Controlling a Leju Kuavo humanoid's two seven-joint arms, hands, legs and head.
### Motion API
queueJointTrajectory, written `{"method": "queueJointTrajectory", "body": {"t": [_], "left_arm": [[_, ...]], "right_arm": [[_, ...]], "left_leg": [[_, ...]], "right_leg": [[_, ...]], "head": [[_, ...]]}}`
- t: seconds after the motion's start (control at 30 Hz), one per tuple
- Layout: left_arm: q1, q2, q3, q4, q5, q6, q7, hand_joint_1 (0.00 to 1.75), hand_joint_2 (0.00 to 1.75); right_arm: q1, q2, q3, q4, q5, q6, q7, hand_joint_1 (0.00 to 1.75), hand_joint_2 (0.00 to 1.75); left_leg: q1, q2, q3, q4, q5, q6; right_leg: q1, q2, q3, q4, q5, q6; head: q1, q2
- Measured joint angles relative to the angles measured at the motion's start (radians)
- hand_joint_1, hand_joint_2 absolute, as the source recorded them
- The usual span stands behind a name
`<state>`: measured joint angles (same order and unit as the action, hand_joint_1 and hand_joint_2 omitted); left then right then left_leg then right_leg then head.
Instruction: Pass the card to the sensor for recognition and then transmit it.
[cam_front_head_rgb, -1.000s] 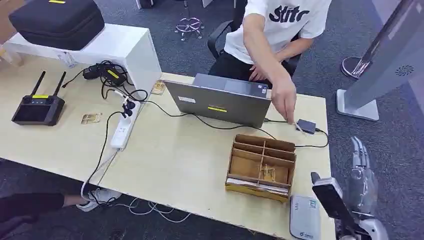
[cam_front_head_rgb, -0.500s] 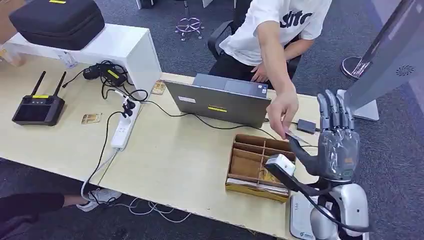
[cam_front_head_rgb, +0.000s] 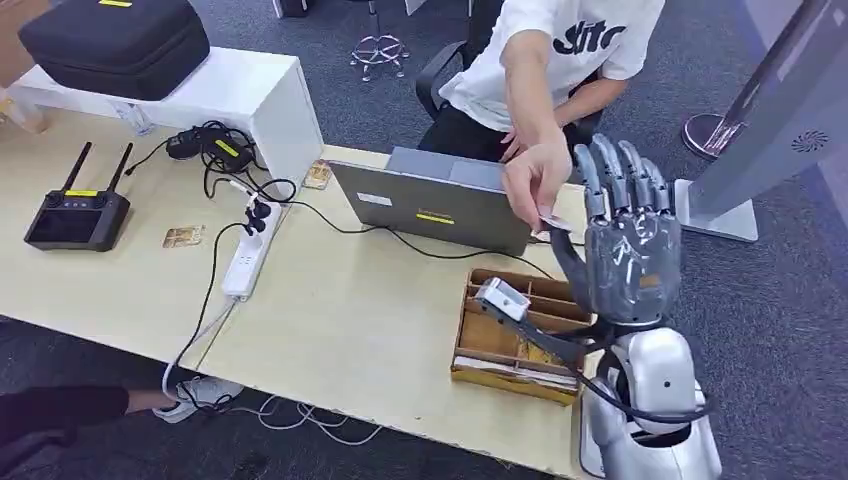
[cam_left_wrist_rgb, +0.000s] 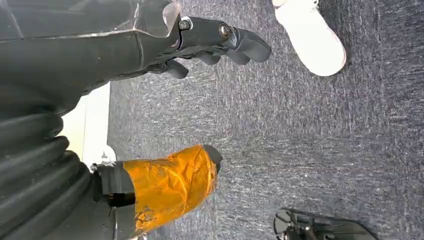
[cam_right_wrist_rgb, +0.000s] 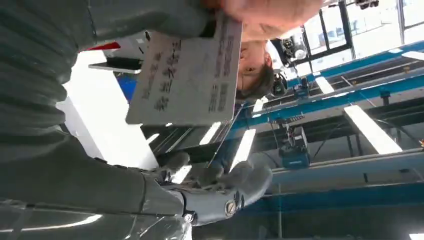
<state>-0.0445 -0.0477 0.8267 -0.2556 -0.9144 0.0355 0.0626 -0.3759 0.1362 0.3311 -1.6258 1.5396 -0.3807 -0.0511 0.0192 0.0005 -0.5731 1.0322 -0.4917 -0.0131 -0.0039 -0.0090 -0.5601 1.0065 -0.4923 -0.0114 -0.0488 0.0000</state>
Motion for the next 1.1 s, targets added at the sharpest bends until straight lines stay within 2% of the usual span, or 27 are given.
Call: {"method": "queueJointTrajectory", "body": {"t": [0.27,0.53,0.73,0.9,1.0,1.1], "left_arm": [[0.0,-0.004,0.021,0.0,-0.016,0.0,0.0,0.0,1.75],[0.0,-0.008,0.034,0.0,-0.028,0.002,0.0,0.0,1.75],[0.002,-0.014,0.057,0.0,-0.031,0.007,0.0,0.0,1.75],[0.001,-0.02,0.072,0.0,-0.029,0.011,0.0,0.0,1.75],[0.003,-0.025,0.091,0.0,-0.024,0.022,0.0,0.0,1.75],[0.004,-0.032,0.114,0.0,-0.021,0.032,0.0,0.0,1.75]], "right_arm": [[-0.002,0.0,0.006,0.061,0.002,0.01,0.006,1.75,1.75],[0.01,0.0,0.007,0.064,-0.026,-0.008,-0.006,1.75,1.75],[0.118,-0.013,0.0,-0.036,-0.095,-0.056,-0.054,1.75,1.75],[0.172,-0.025,-0.017,-0.083,-0.122,-0.072,-0.064,1.75,1.75],[0.248,-0.036,-0.057,-0.113,-0.161,-0.111,-0.084,1.75,1.75],[0.333,-0.044,-0.131,-0.127,-0.23,-0.152,-0.136,1.75,1.75]], "left_leg": [[0.0,0.0,0.0,0.0,0.0,0.0],[0.0,0.0,0.0,0.0,0.0,0.0],[0.0,0.0,0.0,0.001,0.0,0.0],[0.0,0.0,0.0,0.001,0.0,0.0],[0.0,0.0,0.0,0.001,0.0,0.0],[0.0,0.0,0.0,0.001,-0.001,0.0]], "right_leg": [[0.0,0.0,0.0,0.0,0.0,0.0],[0.0,0.0,0.0,0.0,0.0,0.0],[0.0,0.0,-0.001,0.0,0.0,0.0],[0.0,0.0,-0.001,0.0,0.0,0.0],[0.0,0.0,0.0,0.0,0.0,0.0],[0.0,0.0,-0.001,-0.001,0.0,0.0]], "head": [[0.0,0.0],[0.0,0.0],[0.0,0.0],[0.0,0.0],[0.0,0.0],[0.0,0.0]]}}
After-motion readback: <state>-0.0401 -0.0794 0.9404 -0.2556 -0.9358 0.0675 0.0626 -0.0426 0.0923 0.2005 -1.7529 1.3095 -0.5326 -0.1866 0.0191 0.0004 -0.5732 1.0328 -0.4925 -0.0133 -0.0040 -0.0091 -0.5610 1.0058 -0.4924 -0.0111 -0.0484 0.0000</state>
